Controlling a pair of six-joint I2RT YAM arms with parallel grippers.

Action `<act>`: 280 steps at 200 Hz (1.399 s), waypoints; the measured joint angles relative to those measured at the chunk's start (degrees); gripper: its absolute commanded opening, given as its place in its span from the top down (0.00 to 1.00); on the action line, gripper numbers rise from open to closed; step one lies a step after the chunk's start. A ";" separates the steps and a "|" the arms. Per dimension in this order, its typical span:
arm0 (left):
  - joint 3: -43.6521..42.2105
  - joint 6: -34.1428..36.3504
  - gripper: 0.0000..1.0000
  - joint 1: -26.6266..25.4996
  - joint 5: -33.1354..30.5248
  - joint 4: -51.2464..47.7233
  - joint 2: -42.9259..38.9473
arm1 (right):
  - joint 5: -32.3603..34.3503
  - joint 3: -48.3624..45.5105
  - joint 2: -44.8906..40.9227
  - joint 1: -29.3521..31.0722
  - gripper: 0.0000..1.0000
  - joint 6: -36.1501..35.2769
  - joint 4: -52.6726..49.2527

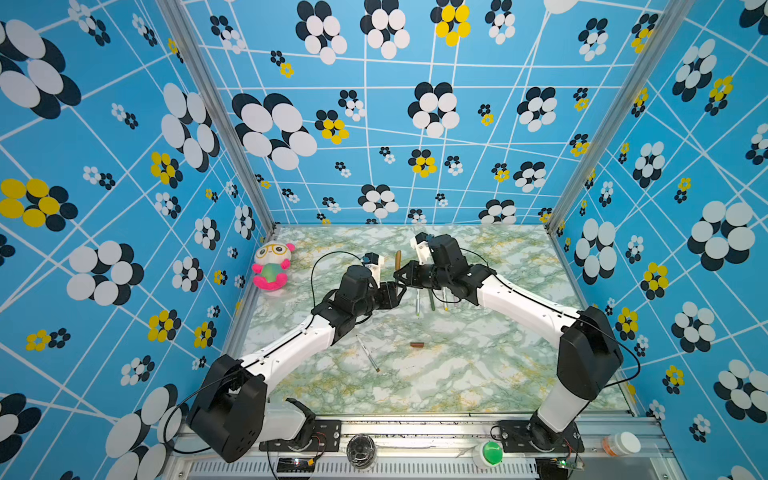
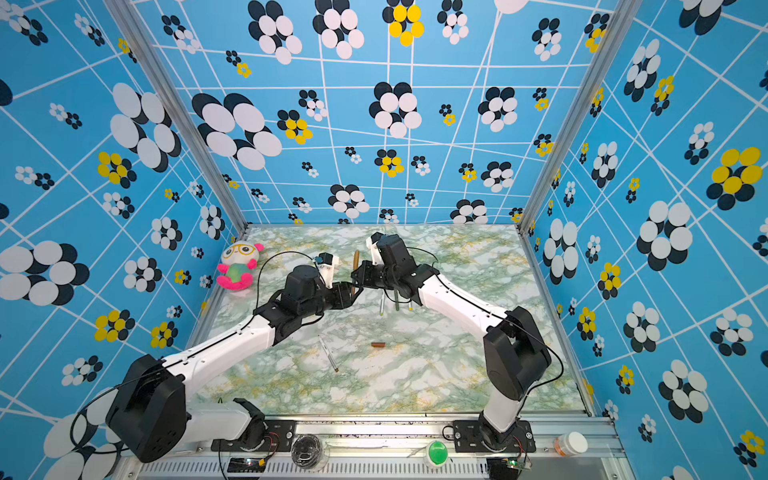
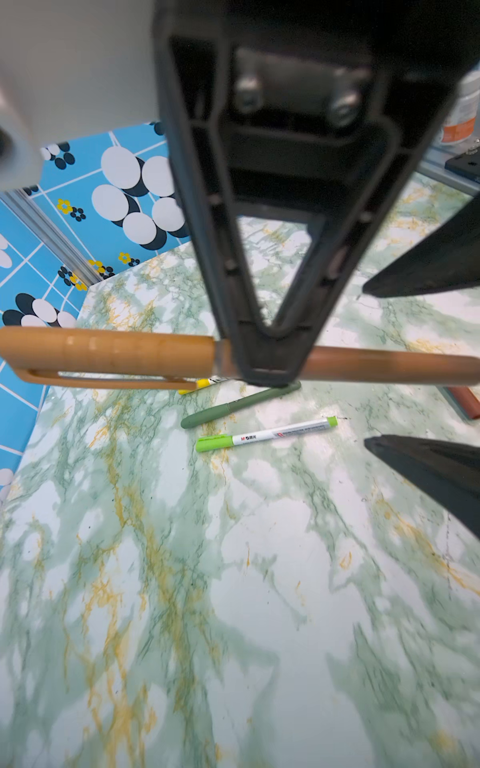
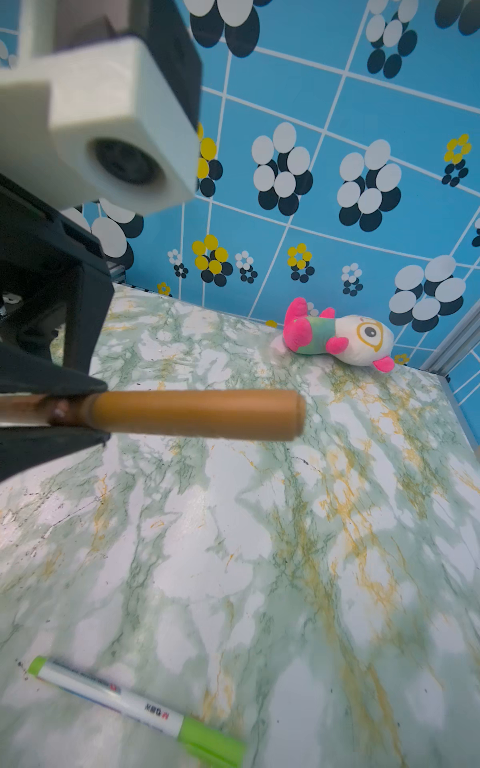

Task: Insert the pens into the pen caps
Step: 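Open the left gripper to release the capped pen held by the right, then lower the capped wooden pen with the right gripper beside the markers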

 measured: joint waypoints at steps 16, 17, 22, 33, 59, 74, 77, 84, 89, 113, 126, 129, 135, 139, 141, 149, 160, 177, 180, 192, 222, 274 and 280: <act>-2.51 1.01 0.29 0.02 -1.25 -1.92 -4.46 | 0.98 1.38 0.87 -0.04 0.98 0.24 -1.16; -2.64 1.05 0.29 0.02 -1.33 -2.05 -4.68 | 1.05 1.49 0.98 -0.04 0.98 0.24 -1.27; -3.43 1.42 0.28 0.02 -1.75 -2.75 -6.08 | 1.27 1.79 1.33 -0.04 0.98 0.42 -1.46; -5.14 2.29 0.24 0.02 -2.80 -4.48 -9.35 | 1.84 2.38 2.40 -0.04 0.98 0.66 -2.36; -8.63 3.37 0.20 0.70 -5.79 -7.21 -16.72 | 2.80 4.35 6.12 -0.04 0.98 0.92 -5.77; -9.81 3.72 0.20 1.64 -7.15 -7.76 -19.91 | 3.41 5.29 8.76 -0.04 0.98 1.05 -7.63; -9.99 3.78 0.20 1.92 -7.41 -7.74 -20.39 | 3.58 5.40 9.20 -0.04 0.98 1.05 -7.87; -10.25 3.82 0.19 2.51 -7.80 -7.69 -21.14 | 3.76 5.75 10.45 -0.04 0.98 1.07 -8.66; -10.38 3.91 0.19 2.95 -8.00 -7.67 -21.51 | 3.87 5.92 11.32 -0.04 0.98 1.07 -9.11; -10.54 3.96 0.19 5.01 -8.37 -7.67 -21.44 | 3.98 6.75 14.99 -0.04 0.98 1.03 -11.08; -10.64 3.93 0.19 5.73 -8.33 -7.61 -21.16 | 4.00 7.34 16.52 -0.04 0.98 0.96 -12.04; -10.69 3.93 0.19 5.88 -8.33 -7.54 -21.09 | 4.02 7.52 16.85 -0.04 0.98 0.94 -12.28; -10.75 3.91 0.19 6.08 -8.31 -7.41 -20.87 | 4.02 7.82 17.38 -0.04 0.98 0.83 -12.59; -10.82 3.91 0.19 6.23 -8.24 -7.26 -20.76 | 4.00 8.09 17.75 -0.04 0.98 0.79 -12.85; -10.86 3.91 0.19 6.29 -8.15 -7.19 -20.72 | 4.00 8.24 17.92 -0.04 0.98 0.76 -12.96; -11.13 3.89 0.19 6.47 -8.07 -6.91 -20.70 | 4.00 8.70 18.53 -0.04 0.98 0.61 -13.33; -11.41 3.85 0.19 6.64 -7.87 -6.82 -20.70 | 4.00 9.20 19.26 -0.04 0.97 0.48 -13.57; -11.47 3.65 0.19 6.82 -7.48 -6.67 -20.28 | 4.00 9.84 20.04 -0.04 0.97 0.04 -13.84; -11.47 3.63 0.19 6.88 -7.45 -6.62 -20.15 | 4.00 9.90 20.20 -0.07 0.97 -0.09 -13.84; -11.50 3.45 0.19 7.06 -7.15 -6.38 -19.71 | 3.98 10.21 20.81 -0.11 0.97 -0.35 -13.84; -11.50 2.82 0.18 7.21 -6.36 -5.79 -18.84 | 3.93 12.39 23.50 -0.57 0.97 -0.72 -14.29; -11.50 2.05 0.18 7.23 -5.66 -5.25 -17.66 | 3.41 13.03 24.41 -2.03 0.95 -0.90 -14.27; -11.50 1.97 0.18 7.23 -5.53 -5.25 -17.51 | 3.32 13.20 24.74 -2.14 0.95 -0.92 -14.19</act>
